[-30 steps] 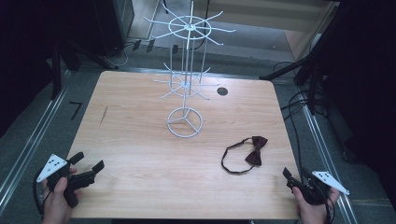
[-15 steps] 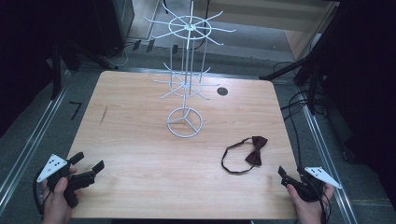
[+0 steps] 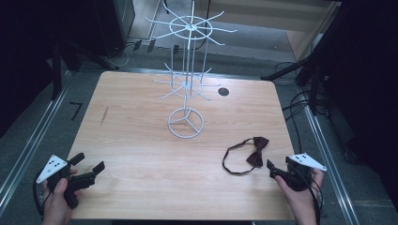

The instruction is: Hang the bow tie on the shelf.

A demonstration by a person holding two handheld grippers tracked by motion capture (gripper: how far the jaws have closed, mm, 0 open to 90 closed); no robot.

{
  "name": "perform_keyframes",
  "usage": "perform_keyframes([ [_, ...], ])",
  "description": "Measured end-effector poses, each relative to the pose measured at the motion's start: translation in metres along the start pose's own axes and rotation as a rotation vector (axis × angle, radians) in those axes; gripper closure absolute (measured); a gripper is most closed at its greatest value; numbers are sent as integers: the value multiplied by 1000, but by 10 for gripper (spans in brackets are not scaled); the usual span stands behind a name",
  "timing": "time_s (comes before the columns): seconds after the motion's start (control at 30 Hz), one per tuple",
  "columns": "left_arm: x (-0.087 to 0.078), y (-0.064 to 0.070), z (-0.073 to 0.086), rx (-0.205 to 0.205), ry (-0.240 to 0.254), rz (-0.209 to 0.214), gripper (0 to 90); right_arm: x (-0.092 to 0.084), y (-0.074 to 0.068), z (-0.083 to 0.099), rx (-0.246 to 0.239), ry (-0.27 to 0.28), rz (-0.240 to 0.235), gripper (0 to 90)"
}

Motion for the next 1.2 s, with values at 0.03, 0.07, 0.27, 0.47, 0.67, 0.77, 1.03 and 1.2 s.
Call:
perform_keyframes([
  [0.03, 0, 0, 0, 1, 0, 0, 76, 2, -2, 0, -6, -10, 1, 259],
  [0.07, 0, 0, 0, 0, -1, -3, 76, 4, -4, -1, -12, -15, 2, 259],
  [0.27, 0, 0, 0, -1, -1, -4, 76, 16, -12, -5, 39, -76, -5, 251],
  [0.47, 0, 0, 0, -3, 2, -1, 76, 28, -24, -10, 67, -127, -7, 265],
  [0.67, 0, 0, 0, -3, 3, -1, 76, 42, -39, -11, 84, -193, -3, 305],
  [0.77, 0, 0, 0, -3, 3, 0, 76, 50, -42, -10, 107, -220, 23, 353],
  [1.03, 0, 0, 0, -2, 3, 1, 76, 64, -43, -10, 160, -265, 46, 446],
  [1.2, 0, 0, 0, -2, 2, 1, 76, 70, -37, -5, 170, -280, 63, 476],
])
Point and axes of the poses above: each handheld gripper's, and its own axes: x roughly forward along the jaws, z roughly out of its underside, y roughly to its right, the point moved 9 cm from there along x, roughly forward along the jaws, and after that the axes turned 9 degrees about x, right-handed, at the moved point
